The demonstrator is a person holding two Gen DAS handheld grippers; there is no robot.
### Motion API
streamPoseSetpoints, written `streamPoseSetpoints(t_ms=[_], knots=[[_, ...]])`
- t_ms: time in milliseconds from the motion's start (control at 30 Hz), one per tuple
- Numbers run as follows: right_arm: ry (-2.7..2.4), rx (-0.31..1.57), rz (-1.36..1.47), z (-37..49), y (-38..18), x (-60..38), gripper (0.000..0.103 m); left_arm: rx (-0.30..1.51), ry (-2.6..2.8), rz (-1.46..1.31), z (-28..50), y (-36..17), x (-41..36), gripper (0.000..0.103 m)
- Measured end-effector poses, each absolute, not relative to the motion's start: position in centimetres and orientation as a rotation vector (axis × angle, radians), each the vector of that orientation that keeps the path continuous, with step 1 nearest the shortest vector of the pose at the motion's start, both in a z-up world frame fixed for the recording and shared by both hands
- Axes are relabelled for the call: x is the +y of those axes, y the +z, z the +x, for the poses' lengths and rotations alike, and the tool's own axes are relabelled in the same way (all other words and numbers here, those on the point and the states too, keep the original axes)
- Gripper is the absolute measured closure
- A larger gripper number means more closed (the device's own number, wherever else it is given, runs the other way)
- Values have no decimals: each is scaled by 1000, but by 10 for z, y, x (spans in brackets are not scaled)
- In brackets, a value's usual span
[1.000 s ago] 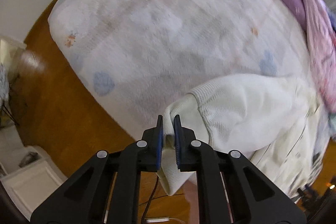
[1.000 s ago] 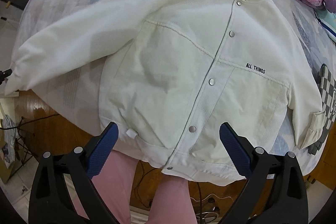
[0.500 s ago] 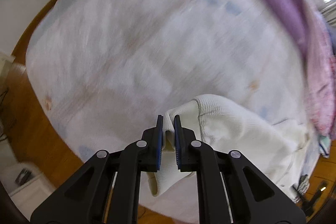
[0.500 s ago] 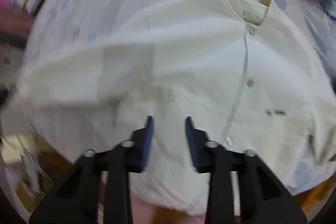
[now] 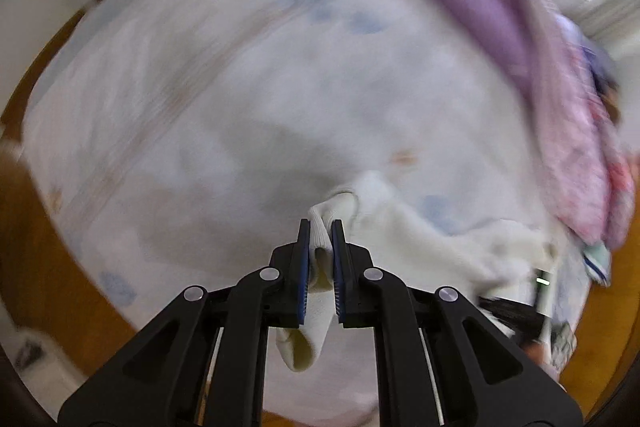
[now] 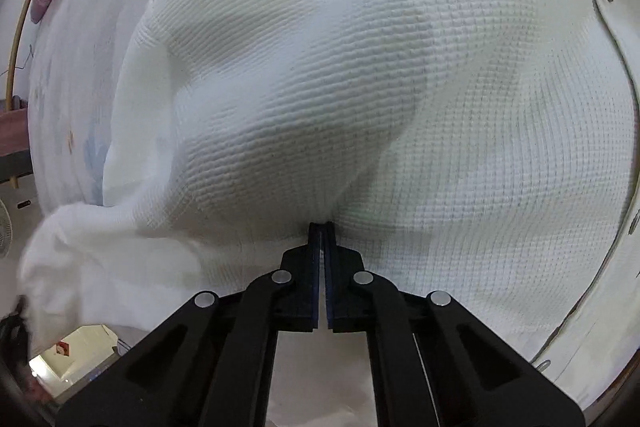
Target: Fold large clothes
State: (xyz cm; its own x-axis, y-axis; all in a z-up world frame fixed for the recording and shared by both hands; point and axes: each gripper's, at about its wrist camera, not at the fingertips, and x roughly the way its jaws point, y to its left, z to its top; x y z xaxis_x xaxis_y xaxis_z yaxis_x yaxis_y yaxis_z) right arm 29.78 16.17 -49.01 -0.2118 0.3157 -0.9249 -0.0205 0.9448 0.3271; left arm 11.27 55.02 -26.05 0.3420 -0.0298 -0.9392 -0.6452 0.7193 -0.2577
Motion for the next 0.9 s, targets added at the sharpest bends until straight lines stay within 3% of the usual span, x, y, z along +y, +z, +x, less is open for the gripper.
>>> streamPoseSetpoints(t_ms=[167,333,433,533,733,800,833,867,900], knots=[[307,1767,220,298,-489,169,103,1116,249,-609,169,-208,455,93],[334,1791,213,306,-491,169,103,1113,106,-527,230,-194,354,94],[368,1792,227,312,-490,169,103,1098,16,-483,257,-180,294,103],[405,1778,309,312,-491,159,103,1066,-74,-407,278,-164,220,103],[472,1702,550,301,-459,93,99,1120,-134,-330,300,-189,132,101],[466,1669,536,292,-445,54,96,1160,-77,-357,293,-211,146,66],[458,1656,539,287,-440,34,96,1178,-22,-343,288,-221,154,22],[444,1655,541,282,-438,18,95,1198,51,-327,285,-236,164,13],[407,1659,533,278,-438,0,95,1225,132,-326,278,-253,181,13]])
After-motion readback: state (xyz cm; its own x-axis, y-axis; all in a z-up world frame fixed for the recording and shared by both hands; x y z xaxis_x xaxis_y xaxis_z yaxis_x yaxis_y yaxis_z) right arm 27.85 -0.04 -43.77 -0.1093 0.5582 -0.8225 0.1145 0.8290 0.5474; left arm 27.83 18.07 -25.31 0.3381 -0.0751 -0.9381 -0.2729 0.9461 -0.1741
